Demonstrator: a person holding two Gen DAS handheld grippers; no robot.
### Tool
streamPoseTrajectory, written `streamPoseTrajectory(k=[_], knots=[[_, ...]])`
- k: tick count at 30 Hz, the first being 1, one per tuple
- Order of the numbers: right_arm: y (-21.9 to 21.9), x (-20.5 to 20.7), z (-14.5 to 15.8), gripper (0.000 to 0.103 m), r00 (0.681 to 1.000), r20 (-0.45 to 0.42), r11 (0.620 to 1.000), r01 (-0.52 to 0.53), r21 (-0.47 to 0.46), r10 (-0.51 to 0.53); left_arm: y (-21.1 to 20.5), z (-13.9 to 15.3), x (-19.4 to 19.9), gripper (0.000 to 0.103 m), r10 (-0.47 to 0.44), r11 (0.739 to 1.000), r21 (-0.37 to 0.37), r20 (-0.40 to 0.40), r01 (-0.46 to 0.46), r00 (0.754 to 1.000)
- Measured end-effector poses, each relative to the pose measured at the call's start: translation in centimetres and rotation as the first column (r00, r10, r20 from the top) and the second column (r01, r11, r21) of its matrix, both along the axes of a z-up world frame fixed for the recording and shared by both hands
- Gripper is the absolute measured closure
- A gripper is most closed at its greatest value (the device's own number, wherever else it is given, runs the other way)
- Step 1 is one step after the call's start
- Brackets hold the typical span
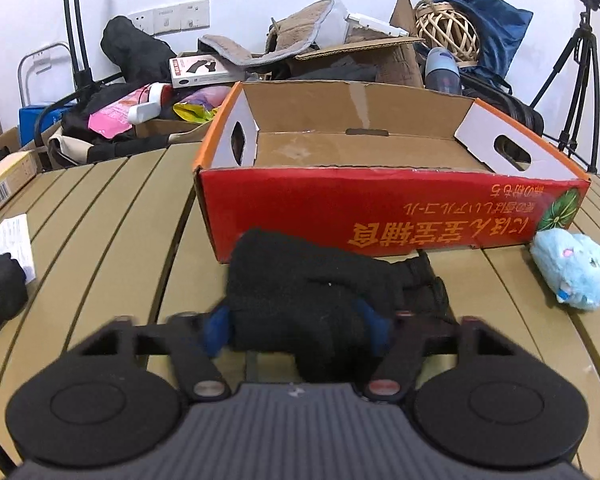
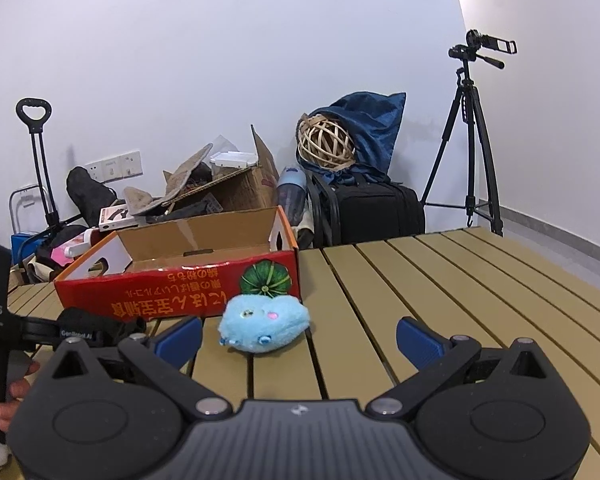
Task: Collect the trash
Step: 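Close the left gripper on the black glove while the right gripper closes on the blue plush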
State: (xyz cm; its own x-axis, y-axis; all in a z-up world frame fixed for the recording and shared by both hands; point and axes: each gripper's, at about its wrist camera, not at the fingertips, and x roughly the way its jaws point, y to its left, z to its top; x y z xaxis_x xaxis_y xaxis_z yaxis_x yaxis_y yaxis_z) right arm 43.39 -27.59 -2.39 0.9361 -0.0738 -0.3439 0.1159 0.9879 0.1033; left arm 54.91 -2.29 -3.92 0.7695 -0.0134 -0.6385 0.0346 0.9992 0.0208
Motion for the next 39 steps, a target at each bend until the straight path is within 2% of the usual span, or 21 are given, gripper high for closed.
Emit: streamPoseTrajectory(k=[1, 3, 5, 7, 11, 15, 20, 26, 39], knots=[[0.1, 0.1, 0.1, 0.0, 1.0, -0.002, 1.0, 0.001, 0.0, -0.001, 0.0, 0.1, -0.1, 0.065, -0.01, 1.0, -0.01, 0.0, 0.01, 1.0], [0.3, 0.4, 0.1, 0.0, 1.0, -0.009, 1.0, 0.002, 0.006, -0.002, -0.2, 0.3, -0.5, 0.08, -0.03, 0.999, -0.017, 0.002, 0.03, 1.0], [0.4, 0.8, -0.1, 0.0, 1.0, -0.02, 1.0, 0.001, 0.014, -0.001, -0.5, 0.3, -0.9, 0.082, -0.03, 1.0, 0.003, 0.011, 0.03, 0.999], [0.7, 1.2, -0.1, 0.0, 1.0, -0.03, 1.0, 0.003, 0.014, -0.002, -0.5, 0.7, -1.2, 0.083, -0.02, 1.0, 0.012, 0.034, 0.019, 0.999], [1.3, 2.4, 0.1, 0.0, 0.999, -0.045, 1.0, 0.002, -0.013, -0.003, 0.7, 2.8, -2.6, 0.083, 0.006, 0.999, -0.047, 0.114, 0.0, 0.993], [2.1, 4.1, 0.3, 0.0, 0.997, -0.07, 0.999, -0.013, -0.049, 0.01, 1.5, 4.5, -4.0, 0.083, 0.034, 0.997, -0.075, 0.192, -0.02, 0.981], [2.8, 7.0, -0.3, 0.0, 0.991, -0.13, 0.997, -0.048, -0.056, 0.04, 2.0, 5.5, -4.4, 0.083, 0.053, 0.996, -0.077, 0.241, -0.035, 0.969], [3.7, 10.2, -1.3, 0.0, 0.978, -0.203, 0.992, -0.061, -0.109, 0.038, 2.6, 5.5, -4.3, 0.083, 0.073, 0.995, -0.086, 0.239, -0.054, 0.968], [3.2, 14.8, -2.9, 0.0, 0.958, -0.286, 0.997, -0.049, -0.065, 0.028, 3.0, 5.3, -4.2, 0.083, 0.073, 0.995, -0.085, 0.236, -0.055, 0.969]])
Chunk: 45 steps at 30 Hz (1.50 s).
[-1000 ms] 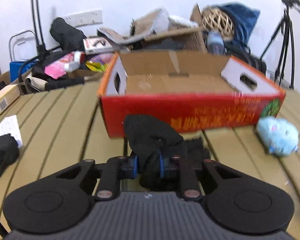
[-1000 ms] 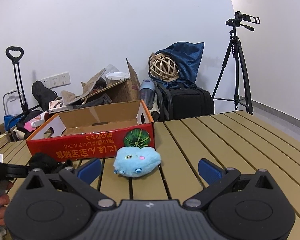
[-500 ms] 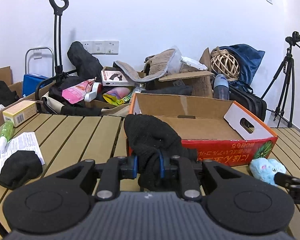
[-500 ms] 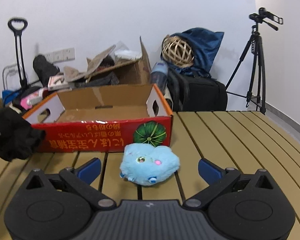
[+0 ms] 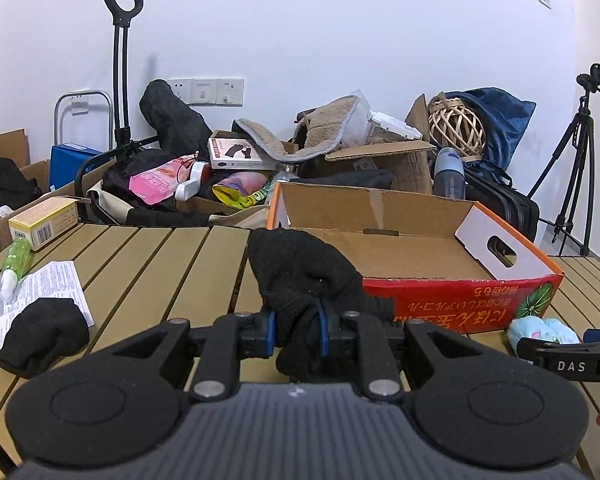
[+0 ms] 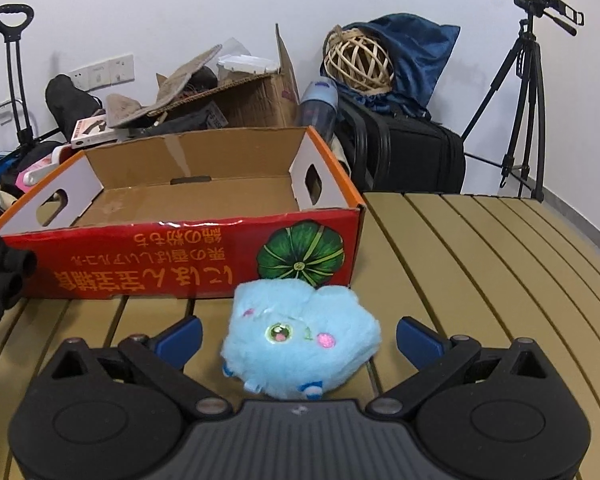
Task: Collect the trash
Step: 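Close the left gripper on the black glove while the right gripper closes on the blue plush, then carry the black glove and blue plush with both grippers down over the bin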
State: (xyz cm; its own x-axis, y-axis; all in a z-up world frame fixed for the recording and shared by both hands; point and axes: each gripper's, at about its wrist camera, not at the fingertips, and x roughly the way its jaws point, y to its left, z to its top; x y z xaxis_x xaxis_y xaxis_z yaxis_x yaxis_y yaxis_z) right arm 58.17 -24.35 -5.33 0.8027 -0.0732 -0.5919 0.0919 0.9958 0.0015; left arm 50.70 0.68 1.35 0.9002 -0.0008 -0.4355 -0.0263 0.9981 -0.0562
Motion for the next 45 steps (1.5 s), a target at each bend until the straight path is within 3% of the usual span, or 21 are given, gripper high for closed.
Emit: streamPoseTrajectory(k=[4, 8, 22, 35, 45], knots=[[-0.2, 0.4, -0.3, 0.0, 1.0, -0.019, 0.999, 0.016, 0.032, -0.015, 0.0, 0.0, 0.1, 0.083, 0.0, 1.0, -0.004, -0.007, 0.0, 1.0], [-0.3, 0.6, -0.5, 0.024, 0.999, -0.032, 0.999, 0.025, 0.04, -0.024, 0.0, 0.0, 0.2, 0.083, -0.001, 1.0, -0.004, -0.012, 0.001, 1.0], [-1.1, -4.0, 1.4, 0.027, 1.0, 0.007, 0.995, -0.011, 0.103, 0.011, -1.3, 0.4, -1.0, 0.083, -0.014, 1.0, 0.019, -0.077, 0.016, 0.997], [-0.1, -17.0, 6.1, 0.027, 0.989, 0.104, 0.985, -0.118, 0.13, 0.104, -1.9, 4.0, -11.8, 0.083, -0.08, 0.996, 0.025, -0.054, 0.081, 0.995], [0.4, -27.7, 6.7, 0.027, 0.977, 0.135, 0.973, -0.184, 0.141, 0.165, -2.3, 4.7, -21.7, 0.083, -0.152, 0.986, 0.058, -0.045, 0.154, 0.987]])
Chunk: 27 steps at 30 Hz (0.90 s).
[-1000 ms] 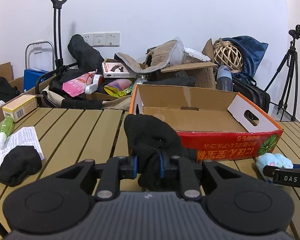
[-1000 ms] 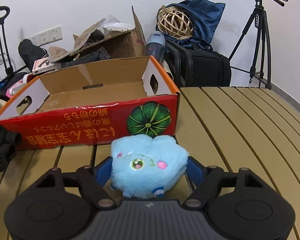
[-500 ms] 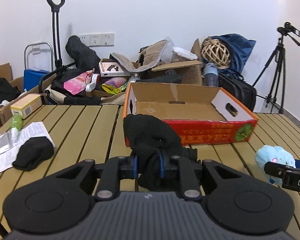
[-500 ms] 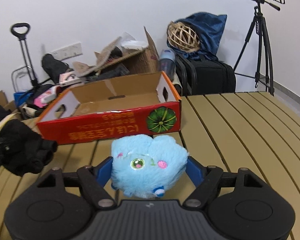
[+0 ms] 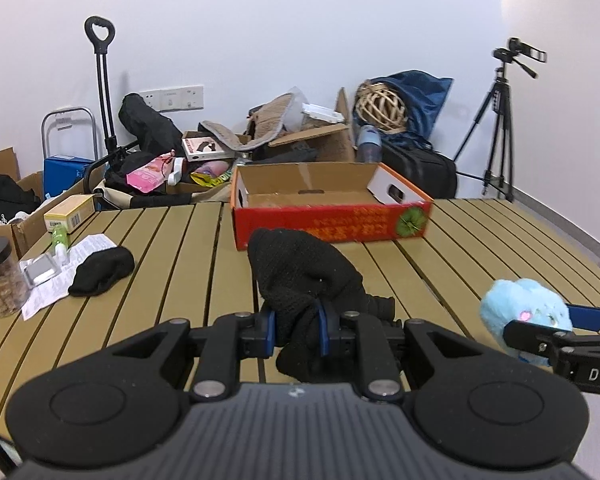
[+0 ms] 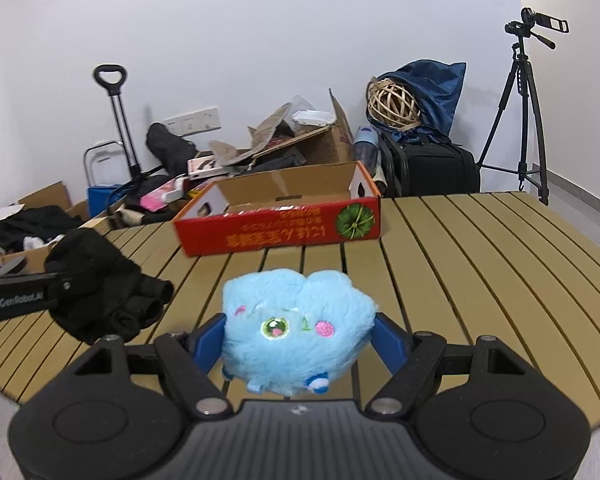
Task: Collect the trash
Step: 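Carry the black glove and blue plush with both grippers down over the bin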
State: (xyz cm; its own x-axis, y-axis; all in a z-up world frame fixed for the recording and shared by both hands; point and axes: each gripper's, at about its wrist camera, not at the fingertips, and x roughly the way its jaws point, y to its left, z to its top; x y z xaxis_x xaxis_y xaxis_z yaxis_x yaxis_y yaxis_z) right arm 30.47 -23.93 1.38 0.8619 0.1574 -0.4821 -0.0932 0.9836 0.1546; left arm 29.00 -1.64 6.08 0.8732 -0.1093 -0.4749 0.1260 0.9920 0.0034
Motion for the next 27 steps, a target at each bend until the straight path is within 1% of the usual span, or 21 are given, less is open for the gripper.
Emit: streamPoseTrajectory(k=[3, 7, 11, 15, 20, 27], knots=[[0.1, -3.1, -0.5, 0.027, 1.0, -0.002, 1.0, -0.015, 0.002, 0.015, -0.3, -0.4, -3.0, 0.083, -0.02, 1.0, 0.013, 0.0, 0.02, 1.0], [0.1, -6.9, -1.7, 0.027, 0.999, -0.015, 0.999, -0.034, 0.01, 0.035, -0.6, -1.2, -6.0, 0.083, -0.043, 0.998, 0.038, -0.014, 0.044, 0.999], [0.5, -9.8, -3.0, 0.027, 0.998, -0.038, 0.998, -0.055, 0.004, 0.055, -0.6, -2.0, -8.6, 0.083, -0.065, 0.997, 0.049, -0.027, 0.066, 0.998], [1.0, -12.0, -5.1, 0.027, 0.994, -0.078, 0.997, -0.079, -0.003, 0.078, -0.7, -3.3, -10.9, 0.083, -0.084, 0.995, 0.051, -0.047, 0.086, 0.995], [1.3, -13.6, -8.2, 0.027, 0.984, -0.153, 0.995, -0.095, 0.01, 0.096, -0.6, -5.7, -13.0, 0.083, -0.092, 0.994, 0.053, -0.101, 0.097, 0.991], [1.7, -14.2, -12.8, 0.027, 0.959, -0.266, 0.995, -0.094, 0.016, 0.095, -0.1, -10.1, -13.7, 0.083, -0.072, 0.993, 0.076, -0.205, 0.089, 0.976]])
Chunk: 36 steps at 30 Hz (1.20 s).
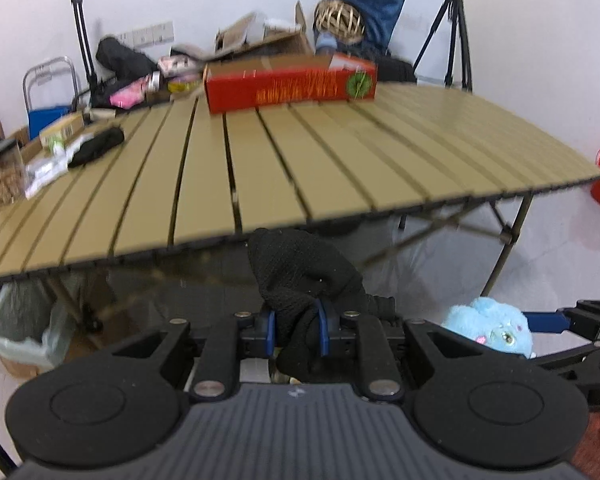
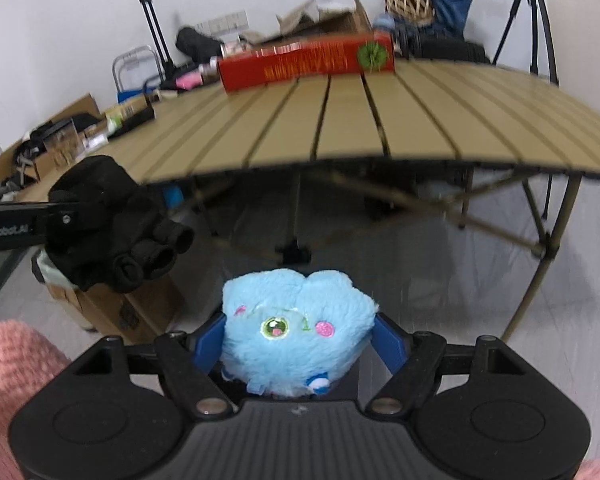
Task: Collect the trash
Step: 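Carry the black glove and blue plush with both grippers down over the bin, then open the right gripper to drop the blue plush into the bin, then move the left gripper with the black glove over the bin and open it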
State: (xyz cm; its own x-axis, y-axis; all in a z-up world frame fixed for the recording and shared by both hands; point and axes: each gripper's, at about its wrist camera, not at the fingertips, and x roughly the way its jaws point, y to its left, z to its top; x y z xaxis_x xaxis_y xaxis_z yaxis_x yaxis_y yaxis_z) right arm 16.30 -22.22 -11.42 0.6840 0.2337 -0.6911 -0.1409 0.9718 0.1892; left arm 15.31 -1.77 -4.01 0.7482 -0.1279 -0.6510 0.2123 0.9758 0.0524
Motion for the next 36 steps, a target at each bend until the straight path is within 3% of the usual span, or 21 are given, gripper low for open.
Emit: streamPoseTrajectory(k=[9, 26, 28, 32, 36], knots=[[1.5, 1.6, -4.1, 0.027, 0.995, -0.097, 1.0, -0.025, -0.018, 0.023, 1.9, -5.4, 1.2, 0.083, 0.051, 0.999, 0.017, -0.131, -0.049, 0.99], [5.8, 8.0, -8.0, 0.026, 0.98, -0.185, 0.991, -0.097, -0.094, 0.078, 5.3, -8.6, 4.3, 0.083, 0.129, 0.991, -0.007, -0.221, -0.134, 0.967], [6.0, 8.8, -8.4, 0.023, 0.979, -0.19, 0.991, -0.091, -0.097, 0.071, 5.6, -8.7, 4.6, 0.083, 0.135, 0.99, -0.012, -0.228, -0.142, 0.964], [5.7, 10.2, -8.7, 0.0, 0.98, -0.194, 0.993, -0.059, -0.098, 0.039, 5.7, -8.7, 5.1, 0.083, 0.139, 0.989, -0.014, -0.232, -0.146, 0.963], [5.0, 10.8, -8.9, 0.0, 0.982, -0.187, 0.991, -0.029, -0.128, 0.005, 5.1, -8.9, 5.9, 0.083, 0.128, 0.991, -0.017, -0.245, -0.136, 0.961]])
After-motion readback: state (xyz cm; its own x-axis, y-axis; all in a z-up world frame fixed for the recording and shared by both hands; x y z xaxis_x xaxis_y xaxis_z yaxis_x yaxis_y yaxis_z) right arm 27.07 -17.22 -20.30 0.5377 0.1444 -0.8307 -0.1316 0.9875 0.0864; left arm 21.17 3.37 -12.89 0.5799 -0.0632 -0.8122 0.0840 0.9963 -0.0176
